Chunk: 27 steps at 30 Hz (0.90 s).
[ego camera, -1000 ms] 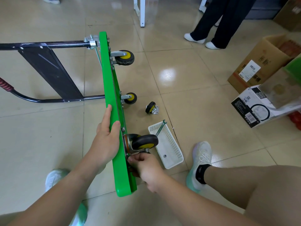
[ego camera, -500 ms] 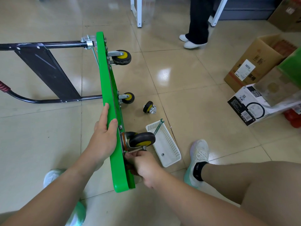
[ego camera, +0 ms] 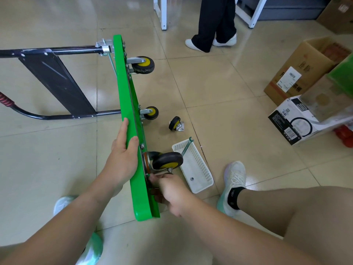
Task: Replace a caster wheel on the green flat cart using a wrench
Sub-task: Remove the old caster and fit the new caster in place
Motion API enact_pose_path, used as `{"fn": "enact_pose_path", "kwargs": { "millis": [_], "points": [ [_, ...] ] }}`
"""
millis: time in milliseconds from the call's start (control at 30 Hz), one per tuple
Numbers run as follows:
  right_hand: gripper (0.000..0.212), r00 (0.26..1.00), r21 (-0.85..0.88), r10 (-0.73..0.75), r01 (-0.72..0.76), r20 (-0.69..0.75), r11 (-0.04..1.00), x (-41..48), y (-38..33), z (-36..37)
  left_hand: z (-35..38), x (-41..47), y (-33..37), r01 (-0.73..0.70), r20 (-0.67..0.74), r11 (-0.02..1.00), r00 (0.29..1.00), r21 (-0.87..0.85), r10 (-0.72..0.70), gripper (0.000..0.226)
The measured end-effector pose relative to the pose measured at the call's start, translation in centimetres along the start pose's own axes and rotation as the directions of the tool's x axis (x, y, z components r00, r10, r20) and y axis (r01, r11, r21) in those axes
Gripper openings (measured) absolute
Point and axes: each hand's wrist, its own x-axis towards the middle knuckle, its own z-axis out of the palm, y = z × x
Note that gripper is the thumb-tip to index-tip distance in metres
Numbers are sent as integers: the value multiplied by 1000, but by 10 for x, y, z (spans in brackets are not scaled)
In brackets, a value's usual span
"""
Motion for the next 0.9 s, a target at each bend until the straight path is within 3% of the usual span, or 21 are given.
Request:
{"fn": "enact_pose_path", "kwargs": {
  "millis": [200,300,433,633,800,900],
  "points": [
    [5,1000,-68,-13,11,-27,998,3,0,0,-1,0,0,19,-3,1000,1000,-10,-19,57],
    [24,999,-36,52,-52,2,998,6,2,-2,-1,0,0,23,1,1000,1000,-13,-23,57],
    [7,999,8,32,-32,11,999,11,5,0,-2,-1,0,11,3,1000,1000,-18,-11,58],
    [29,986,103,157,-161,49,982,12,7,-1,-2,-1,-1,8,8,1000,1000,-22,-8,57],
    [13,998,129,46,-49,32,990,8,6,-2,-1,1,-2,15,-1,1000,1000,-13,-15,57],
    [13,995,108,100,-103,27,989,8,3,1,-1,0,-2,26,-5,1000,1000,-9,-26,57]
  ]
}}
